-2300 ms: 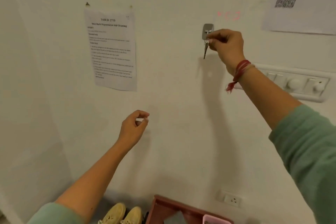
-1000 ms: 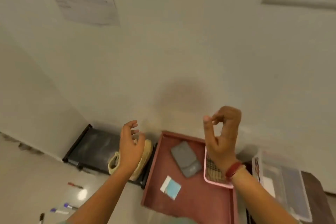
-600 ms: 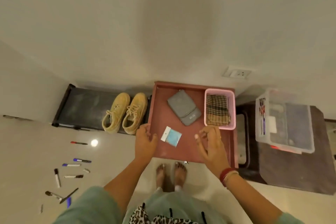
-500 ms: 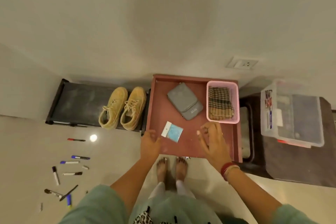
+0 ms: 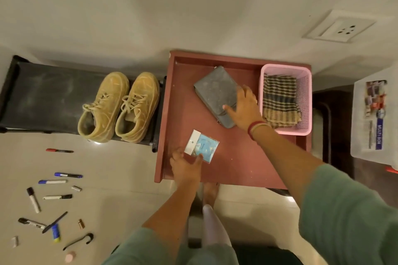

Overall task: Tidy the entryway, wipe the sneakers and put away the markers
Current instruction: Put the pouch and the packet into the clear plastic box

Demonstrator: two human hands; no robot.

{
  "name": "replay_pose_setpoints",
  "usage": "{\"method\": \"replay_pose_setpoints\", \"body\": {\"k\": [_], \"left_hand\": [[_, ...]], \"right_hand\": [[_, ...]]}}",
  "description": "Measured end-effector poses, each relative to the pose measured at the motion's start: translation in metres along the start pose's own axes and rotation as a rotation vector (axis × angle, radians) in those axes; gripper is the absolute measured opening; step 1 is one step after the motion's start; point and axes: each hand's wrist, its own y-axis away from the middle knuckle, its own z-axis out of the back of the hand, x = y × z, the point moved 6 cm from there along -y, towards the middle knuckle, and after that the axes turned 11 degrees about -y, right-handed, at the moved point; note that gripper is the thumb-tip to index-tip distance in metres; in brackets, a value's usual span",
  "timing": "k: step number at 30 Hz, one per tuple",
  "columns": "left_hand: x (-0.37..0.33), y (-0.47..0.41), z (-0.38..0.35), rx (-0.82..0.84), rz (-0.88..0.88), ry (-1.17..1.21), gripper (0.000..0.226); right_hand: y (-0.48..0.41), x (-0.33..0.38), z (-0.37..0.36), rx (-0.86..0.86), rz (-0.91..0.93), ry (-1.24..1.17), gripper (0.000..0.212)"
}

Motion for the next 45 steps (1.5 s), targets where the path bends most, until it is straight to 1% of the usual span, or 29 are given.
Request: {"method": "replay_pose_setpoints", "body": {"k": [2, 4, 6, 8, 11, 13, 14, 16, 18, 19, 21, 24, 26, 27, 28, 30, 32, 36, 39, 41, 42, 45], "left_hand": [[-0.008, -0.002, -0.002, -0.067, -0.065, -0.154, 0.083], [-0.013, -0.010, -0.008, -0.101, -0.052, -0.258, 0.090], [-0.018, -0.019, -0.012, -0.126, -0.033, -0.325, 0.084], [-0.021, -0.025, -0.015, -0.120, -0.023, -0.390, 0.076], [-0.023, -0.030, -0.014, -0.102, 0.022, -0.424, 0.073], [-0.024, -0.027, -0.010, -0.075, 0.026, -0.420, 0.063], [-0.024, -0.024, -0.008, -0.046, 0.019, -0.369, 0.054], [-0.024, -0.017, -0.003, 0.032, -0.005, -0.206, 0.039], [-0.029, -0.005, 0.009, 0.076, -0.041, -0.105, 0.036], [-0.033, 0.003, 0.018, 0.085, -0.071, -0.085, 0.036], [-0.042, 0.024, 0.037, 0.099, -0.153, -0.059, 0.034], [-0.066, 0.058, 0.071, 0.101, -0.254, -0.053, 0.019], [-0.075, 0.064, 0.089, 0.093, -0.307, -0.061, 0.011], [-0.091, 0.089, 0.098, 0.117, -0.370, -0.059, 0.009], [-0.107, 0.116, 0.108, 0.152, -0.413, -0.069, 0.008], [-0.112, 0.120, 0.119, 0.170, -0.428, -0.047, 0.008], [-0.130, 0.138, 0.118, 0.200, -0.491, -0.084, 0.006], [-0.180, 0.184, 0.086, 0.255, -0.605, -0.147, 0.006], [-0.210, 0.206, 0.047, 0.286, -0.696, -0.189, 0.019], [-0.224, 0.216, 0.020, 0.336, -0.698, -0.169, 0.035], [-0.230, 0.220, 0.007, 0.350, -0.700, -0.149, 0.040], [-0.246, 0.231, -0.025, 0.373, -0.666, -0.074, 0.039]], "right_hand": [[-0.021, -0.005, -0.008, 0.024, -0.030, 0.038, 0.087], [-0.039, -0.008, -0.014, 0.046, -0.082, 0.056, 0.099], [-0.051, -0.014, -0.016, 0.097, -0.176, 0.026, 0.108], [-0.057, -0.019, -0.013, 0.117, -0.251, 0.028, 0.113], [-0.055, -0.015, -0.005, 0.100, -0.289, 0.117, 0.104], [-0.046, -0.006, -0.003, 0.055, -0.262, 0.113, 0.094], [-0.039, -0.001, -0.002, 0.023, -0.244, 0.064, 0.087], [-0.020, 0.009, 0.001, -0.044, -0.221, -0.117, 0.068], [0.008, 0.016, 0.012, -0.113, -0.216, -0.250, 0.050], [0.023, 0.018, 0.020, -0.149, -0.216, -0.288, 0.046], [0.060, 0.024, 0.045, -0.228, -0.222, -0.385, 0.042], [0.120, 0.035, 0.093, -0.291, -0.234, -0.547, 0.041], [0.146, 0.038, 0.108, -0.296, -0.218, -0.590, 0.042], [0.177, 0.037, 0.139, -0.359, -0.220, -0.608, 0.041], [0.207, 0.035, 0.169, -0.413, -0.239, -0.603, 0.041], [0.224, 0.030, 0.180, -0.446, -0.249, -0.560, 0.041], [0.246, 0.016, 0.210, -0.530, -0.271, -0.534, 0.038], [0.282, -0.032, 0.284, -0.711, -0.326, -0.465, 0.032], [0.281, -0.078, 0.332, -0.797, -0.332, -0.401, 0.034], [0.269, -0.110, 0.353, -0.812, -0.342, -0.386, 0.034], [0.260, -0.126, 0.361, -0.804, -0.348, -0.369, 0.033], [0.220, -0.168, 0.370, -0.696, -0.355, -0.307, 0.031]]}}
